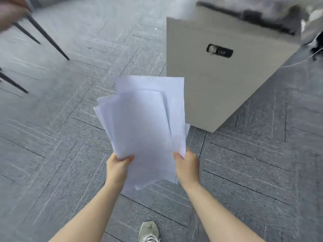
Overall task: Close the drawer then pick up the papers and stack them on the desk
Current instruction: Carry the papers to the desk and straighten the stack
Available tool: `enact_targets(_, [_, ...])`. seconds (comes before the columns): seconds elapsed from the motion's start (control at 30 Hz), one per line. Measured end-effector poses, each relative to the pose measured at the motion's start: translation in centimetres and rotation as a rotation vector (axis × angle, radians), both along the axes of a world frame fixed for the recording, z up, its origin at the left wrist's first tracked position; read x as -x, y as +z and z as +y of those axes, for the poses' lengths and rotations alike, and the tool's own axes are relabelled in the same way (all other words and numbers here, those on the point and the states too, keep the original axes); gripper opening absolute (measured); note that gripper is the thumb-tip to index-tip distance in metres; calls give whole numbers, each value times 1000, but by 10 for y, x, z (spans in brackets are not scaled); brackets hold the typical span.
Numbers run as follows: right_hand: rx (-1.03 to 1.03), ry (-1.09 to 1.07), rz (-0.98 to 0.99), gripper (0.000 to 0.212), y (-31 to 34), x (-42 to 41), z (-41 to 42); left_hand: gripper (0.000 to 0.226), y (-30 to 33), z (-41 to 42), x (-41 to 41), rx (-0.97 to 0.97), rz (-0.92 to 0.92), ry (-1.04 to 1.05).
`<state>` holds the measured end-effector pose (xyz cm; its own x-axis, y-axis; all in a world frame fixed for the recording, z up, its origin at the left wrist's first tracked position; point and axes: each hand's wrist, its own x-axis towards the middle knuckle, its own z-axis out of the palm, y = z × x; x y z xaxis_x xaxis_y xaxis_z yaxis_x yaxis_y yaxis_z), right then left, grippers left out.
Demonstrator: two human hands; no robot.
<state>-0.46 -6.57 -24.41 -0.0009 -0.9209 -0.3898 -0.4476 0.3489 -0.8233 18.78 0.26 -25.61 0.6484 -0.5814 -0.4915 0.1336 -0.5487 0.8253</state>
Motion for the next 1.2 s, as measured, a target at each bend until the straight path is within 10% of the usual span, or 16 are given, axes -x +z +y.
enact_targets(0.3, [199, -159, -257, 11, 360, 3, -105, 26, 361, -135, -3, 335, 39, -94])
enact_targets(0.5, [421, -327, -242, 9, 490, 67, -188, 10, 493, -248, 61, 459, 54, -255])
enact_targets(1.2, [200, -185, -448, 18, 468, 297, -424, 44, 438, -492, 254, 287, 168, -480])
